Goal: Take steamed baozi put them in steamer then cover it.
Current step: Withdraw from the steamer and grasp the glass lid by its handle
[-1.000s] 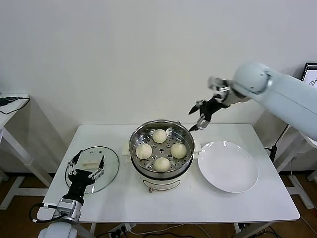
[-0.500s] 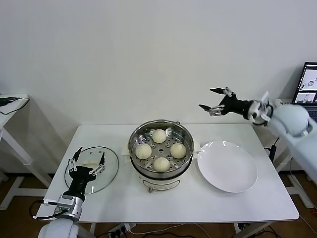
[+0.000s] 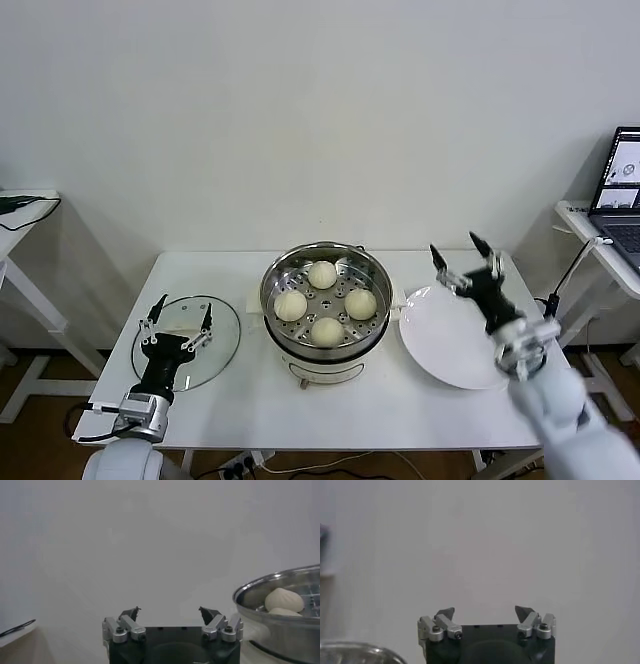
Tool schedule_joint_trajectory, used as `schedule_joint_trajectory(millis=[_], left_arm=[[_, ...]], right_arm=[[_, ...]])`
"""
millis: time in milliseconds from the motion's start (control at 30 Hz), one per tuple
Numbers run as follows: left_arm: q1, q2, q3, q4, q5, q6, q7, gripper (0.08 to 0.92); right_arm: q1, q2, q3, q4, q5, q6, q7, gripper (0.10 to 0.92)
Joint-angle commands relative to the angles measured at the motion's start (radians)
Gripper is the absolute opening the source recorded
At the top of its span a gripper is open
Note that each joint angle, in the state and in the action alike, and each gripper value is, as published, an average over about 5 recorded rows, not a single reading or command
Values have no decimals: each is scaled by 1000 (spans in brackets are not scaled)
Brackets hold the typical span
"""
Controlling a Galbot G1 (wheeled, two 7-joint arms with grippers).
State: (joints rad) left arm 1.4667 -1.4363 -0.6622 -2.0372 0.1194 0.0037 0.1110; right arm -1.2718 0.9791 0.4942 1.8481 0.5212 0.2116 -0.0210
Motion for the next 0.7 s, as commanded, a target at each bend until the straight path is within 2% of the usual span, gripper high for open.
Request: schedule_joint_trajectory(millis=[33,200,367,500,700], left_arm=[[4,2,-6,44,124,-55,-23,823],[16,16,-46,153,577,-240,-138,823],[-1,51,-67,331,957,-366,-312,823],[-35,78,-81,469,1153,-405,-417,823],[-102,99,-110,581,1278,-413,-462,823]], right_arm=[[-329,338,115,87,-156,220,158,823],[-334,358,89,83,-169,222,156,823],[-315,363,67,68,-177,218,156,823],[-306,370,49,54,-187,219,155,823],[-306,367,49,43,-192,226,155,823]])
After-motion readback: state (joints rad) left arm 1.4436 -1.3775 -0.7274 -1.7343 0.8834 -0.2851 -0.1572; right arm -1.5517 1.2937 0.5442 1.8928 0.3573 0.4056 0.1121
